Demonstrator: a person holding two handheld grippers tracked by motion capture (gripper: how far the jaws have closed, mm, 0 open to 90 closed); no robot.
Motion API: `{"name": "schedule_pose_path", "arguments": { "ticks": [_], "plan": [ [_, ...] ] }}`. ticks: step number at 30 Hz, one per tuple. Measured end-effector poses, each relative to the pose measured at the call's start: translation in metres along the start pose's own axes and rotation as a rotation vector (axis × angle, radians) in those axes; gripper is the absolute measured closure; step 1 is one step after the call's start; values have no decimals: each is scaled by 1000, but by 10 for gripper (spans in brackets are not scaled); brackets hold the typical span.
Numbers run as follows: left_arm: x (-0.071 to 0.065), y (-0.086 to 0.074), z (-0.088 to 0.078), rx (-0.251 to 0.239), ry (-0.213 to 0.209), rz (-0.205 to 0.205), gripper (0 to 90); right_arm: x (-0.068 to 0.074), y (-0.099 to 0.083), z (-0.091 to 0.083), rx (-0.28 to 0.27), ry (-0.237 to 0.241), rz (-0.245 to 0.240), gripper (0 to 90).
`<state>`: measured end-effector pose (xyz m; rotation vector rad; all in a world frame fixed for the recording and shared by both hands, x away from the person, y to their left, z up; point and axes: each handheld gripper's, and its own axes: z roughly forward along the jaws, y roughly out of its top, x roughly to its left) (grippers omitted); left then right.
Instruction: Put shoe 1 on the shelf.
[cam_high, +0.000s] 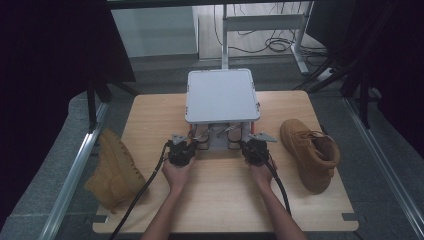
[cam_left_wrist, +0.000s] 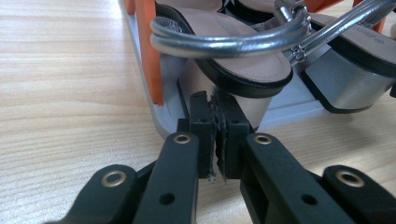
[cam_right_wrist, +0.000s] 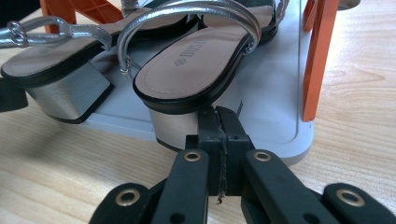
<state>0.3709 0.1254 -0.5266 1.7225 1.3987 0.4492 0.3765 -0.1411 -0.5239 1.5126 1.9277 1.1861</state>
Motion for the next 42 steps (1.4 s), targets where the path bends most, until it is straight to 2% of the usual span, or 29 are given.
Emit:
{"name": "schedule_pose_path", "arguments": {
  "ticks": [11,18,29,42],
  "plan": [
    [-9,1,7,3,-34,-15,862,-4,-1,5,1,-5,13,890],
    [-20,3,14,6,-48,-7,860,4,0,9,6,12,10,890],
    [-20,3,15,8,-58,-21,858,16,2,17,2,34,8,889],
    [-20,2,15,7,-56,-21,855,14,2,17,6,55,9,873]
  ]
}}
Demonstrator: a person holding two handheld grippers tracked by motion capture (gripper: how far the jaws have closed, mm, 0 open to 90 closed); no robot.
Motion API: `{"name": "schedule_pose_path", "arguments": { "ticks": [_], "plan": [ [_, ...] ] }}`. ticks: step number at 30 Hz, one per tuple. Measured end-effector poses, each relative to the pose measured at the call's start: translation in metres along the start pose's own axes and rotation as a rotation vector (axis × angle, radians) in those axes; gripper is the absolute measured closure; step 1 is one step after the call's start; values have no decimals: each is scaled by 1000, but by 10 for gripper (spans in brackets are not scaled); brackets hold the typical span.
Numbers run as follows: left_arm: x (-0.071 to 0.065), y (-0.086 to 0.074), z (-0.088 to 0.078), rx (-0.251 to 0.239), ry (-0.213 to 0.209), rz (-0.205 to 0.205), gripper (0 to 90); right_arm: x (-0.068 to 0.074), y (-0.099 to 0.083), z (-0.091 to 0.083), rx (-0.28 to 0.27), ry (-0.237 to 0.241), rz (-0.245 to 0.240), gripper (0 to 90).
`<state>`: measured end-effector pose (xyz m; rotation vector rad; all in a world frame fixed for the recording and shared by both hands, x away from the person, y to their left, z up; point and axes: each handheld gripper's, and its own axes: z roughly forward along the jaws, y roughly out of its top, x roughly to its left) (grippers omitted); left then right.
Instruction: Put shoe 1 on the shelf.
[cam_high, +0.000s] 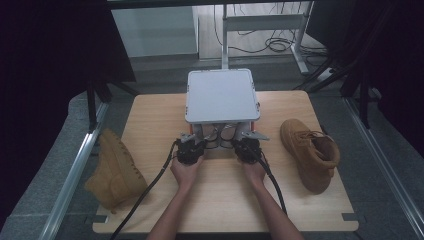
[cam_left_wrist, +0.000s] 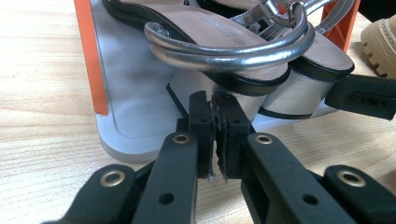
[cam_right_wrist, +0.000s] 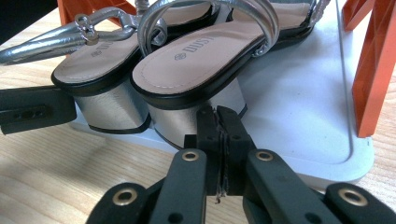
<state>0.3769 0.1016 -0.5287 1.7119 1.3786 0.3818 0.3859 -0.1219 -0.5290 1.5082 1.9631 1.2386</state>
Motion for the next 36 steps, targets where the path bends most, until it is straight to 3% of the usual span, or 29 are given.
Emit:
{"name": "schedule_pose_path", "arguments": {
  "ticks": [5,11,18,20,24,30,36],
  "plan": [
    [0,0,-2,3,-7,5,844,-2,0,-3,0,12,5,871],
    [2,0,-19,-36,-17,2,841,-9,-3,-16,-20,39,24,871],
    [0,-6,-37,-57,-52,30,811,-16,-7,-38,-35,78,27,850],
    [-1,-8,-43,-63,-52,53,786,-17,-7,-45,-37,103,5,812],
    [3,-13,-56,-67,-68,58,724,-18,-8,-60,-57,116,-32,723],
    [8,-18,-76,-64,-143,37,660,-16,-14,-80,-76,129,-43,544],
    [5,-24,-98,-47,-165,99,595,-10,-23,-96,-49,175,-111,444]
  ]
}}
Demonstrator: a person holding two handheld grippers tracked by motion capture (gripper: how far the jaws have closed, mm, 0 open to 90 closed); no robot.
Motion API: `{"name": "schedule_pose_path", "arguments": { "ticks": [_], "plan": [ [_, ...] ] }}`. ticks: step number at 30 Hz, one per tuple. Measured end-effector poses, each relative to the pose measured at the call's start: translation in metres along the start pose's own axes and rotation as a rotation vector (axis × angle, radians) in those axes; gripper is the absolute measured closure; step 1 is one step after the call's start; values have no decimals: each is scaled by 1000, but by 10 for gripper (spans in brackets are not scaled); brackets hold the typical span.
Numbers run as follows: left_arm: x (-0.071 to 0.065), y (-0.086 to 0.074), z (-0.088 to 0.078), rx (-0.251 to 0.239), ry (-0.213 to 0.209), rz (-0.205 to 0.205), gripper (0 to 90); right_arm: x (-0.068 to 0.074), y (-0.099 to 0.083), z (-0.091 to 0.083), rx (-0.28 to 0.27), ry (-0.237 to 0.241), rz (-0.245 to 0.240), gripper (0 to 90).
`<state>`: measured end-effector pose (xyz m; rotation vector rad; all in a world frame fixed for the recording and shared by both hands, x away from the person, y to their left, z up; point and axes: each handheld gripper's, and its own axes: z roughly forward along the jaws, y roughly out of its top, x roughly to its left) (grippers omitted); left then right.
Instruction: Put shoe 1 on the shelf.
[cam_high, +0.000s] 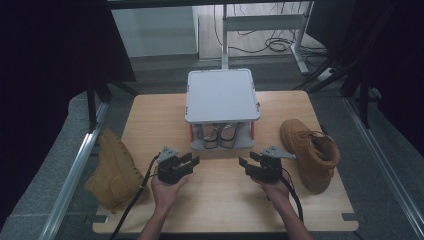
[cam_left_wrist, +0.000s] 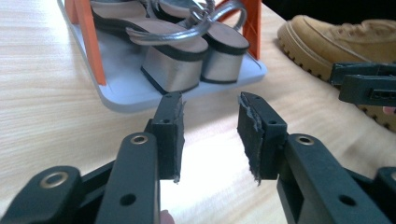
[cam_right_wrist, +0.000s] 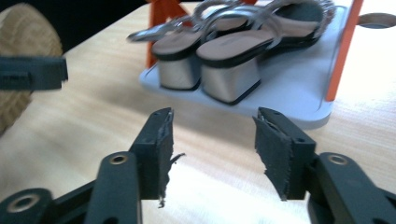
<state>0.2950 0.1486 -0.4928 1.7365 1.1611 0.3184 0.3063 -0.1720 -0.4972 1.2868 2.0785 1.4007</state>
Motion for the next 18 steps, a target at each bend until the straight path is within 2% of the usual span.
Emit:
{"name": "schedule_pose_path", "arguments": {
  "ticks": [6,11,18],
  "plan": [
    [-1,-7,-18,18,-7,27,539,7,-13,-12,39,45,-62,397],
    [-2,-16,-26,41,-17,43,498,9,-23,-20,57,85,-79,380],
    [1,-22,-31,68,-39,31,454,10,-31,-28,60,97,-88,380]
  ]
}}
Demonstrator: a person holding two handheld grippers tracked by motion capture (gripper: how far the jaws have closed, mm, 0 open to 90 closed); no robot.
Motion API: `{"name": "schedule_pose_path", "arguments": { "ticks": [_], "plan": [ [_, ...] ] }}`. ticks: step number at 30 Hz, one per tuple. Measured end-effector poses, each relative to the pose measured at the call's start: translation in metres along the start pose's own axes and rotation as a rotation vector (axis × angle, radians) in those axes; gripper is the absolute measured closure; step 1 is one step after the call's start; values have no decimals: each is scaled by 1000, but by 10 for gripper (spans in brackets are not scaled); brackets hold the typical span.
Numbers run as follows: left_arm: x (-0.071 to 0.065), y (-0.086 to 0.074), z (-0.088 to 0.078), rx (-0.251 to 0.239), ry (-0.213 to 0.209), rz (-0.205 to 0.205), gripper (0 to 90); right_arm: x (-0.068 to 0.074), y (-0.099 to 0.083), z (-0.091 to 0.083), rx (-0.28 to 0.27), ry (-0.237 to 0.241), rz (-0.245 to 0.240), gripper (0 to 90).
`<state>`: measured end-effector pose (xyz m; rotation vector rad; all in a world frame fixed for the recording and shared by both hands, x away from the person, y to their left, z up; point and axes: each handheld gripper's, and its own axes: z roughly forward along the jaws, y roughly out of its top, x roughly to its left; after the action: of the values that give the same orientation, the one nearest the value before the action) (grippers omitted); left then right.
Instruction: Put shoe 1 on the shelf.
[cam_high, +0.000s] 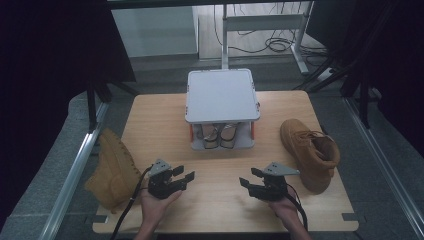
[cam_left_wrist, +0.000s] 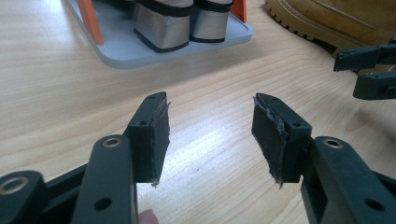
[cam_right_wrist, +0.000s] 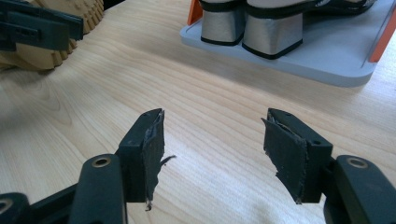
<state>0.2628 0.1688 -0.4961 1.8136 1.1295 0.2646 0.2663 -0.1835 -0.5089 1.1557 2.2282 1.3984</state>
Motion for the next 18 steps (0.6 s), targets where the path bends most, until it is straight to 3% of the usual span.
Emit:
{"name": "schedule_pose_path", "arguments": {
  "ticks": [14,18],
  "plan": [
    [2,-8,-8,7,5,-9,448,-5,0,-8,-19,-14,23,379],
    [1,-7,-20,-16,11,-13,440,-8,0,-11,-27,-17,29,378]
  ]
}}
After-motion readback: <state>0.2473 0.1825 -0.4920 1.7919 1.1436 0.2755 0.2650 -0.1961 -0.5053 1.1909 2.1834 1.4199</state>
